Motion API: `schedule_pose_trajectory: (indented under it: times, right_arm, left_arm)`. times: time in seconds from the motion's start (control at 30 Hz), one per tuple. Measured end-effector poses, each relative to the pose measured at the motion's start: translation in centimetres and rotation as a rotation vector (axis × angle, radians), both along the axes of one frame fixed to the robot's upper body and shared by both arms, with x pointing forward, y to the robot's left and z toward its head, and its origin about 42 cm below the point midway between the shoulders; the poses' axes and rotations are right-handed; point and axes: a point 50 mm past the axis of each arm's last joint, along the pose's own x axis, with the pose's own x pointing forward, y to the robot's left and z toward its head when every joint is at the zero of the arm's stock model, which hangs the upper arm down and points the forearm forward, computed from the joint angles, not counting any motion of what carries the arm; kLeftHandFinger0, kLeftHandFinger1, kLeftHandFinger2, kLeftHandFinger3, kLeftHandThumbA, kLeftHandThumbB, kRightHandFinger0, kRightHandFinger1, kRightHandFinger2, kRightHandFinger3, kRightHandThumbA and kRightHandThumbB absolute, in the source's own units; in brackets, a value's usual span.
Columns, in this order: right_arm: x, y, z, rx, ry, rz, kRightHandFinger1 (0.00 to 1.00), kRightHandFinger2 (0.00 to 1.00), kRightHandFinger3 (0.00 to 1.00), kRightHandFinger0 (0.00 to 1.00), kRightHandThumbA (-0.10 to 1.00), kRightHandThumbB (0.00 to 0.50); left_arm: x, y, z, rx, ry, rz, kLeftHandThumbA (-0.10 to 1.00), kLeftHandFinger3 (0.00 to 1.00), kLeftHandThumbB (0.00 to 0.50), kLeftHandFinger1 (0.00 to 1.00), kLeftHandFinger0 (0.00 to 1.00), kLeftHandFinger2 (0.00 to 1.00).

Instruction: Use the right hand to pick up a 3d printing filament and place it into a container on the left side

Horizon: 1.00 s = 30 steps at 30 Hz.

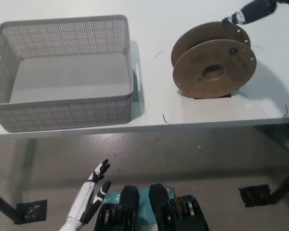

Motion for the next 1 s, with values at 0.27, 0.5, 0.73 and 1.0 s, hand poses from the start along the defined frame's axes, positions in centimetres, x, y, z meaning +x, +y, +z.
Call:
schedule_pose_trajectory:
  times: [0.27,0.5,0.73,1.0]
  right_arm:
    - [3.0,4.2,0.7,-0.196,0.124,-0.057,1.00,1.00,1.00,1.00,1.00,0.388]
    - [4.6,5.6,-0.1,-0.254,0.237,-0.081,1.00,1.00,1.00,1.00,1.00,0.374]
    - [5.5,6.1,1.0,-0.299,0.350,-0.109,1.00,1.00,1.00,1.00,1.00,0.411]
    - [6.0,6.2,4.0,-0.374,0.469,-0.196,1.00,1.00,1.00,1.00,1.00,0.401]
  left_arm:
    - [-0.6,0.1,-0.3,0.001,0.009,0.001,1.00,1.00,0.219,1.00,1.00,1.00]
    - [-0.6,0.2,-0.2,0.002,0.004,0.005,1.00,1.00,0.214,1.00,1.00,1.00]
    - [-0.5,0.3,-0.1,0.002,0.001,0.007,1.00,1.00,0.203,1.00,1.00,1.00]
    - [-0.6,0.4,-0.1,0.004,0.002,0.008,1.00,1.00,0.184,1.00,1.00,1.00]
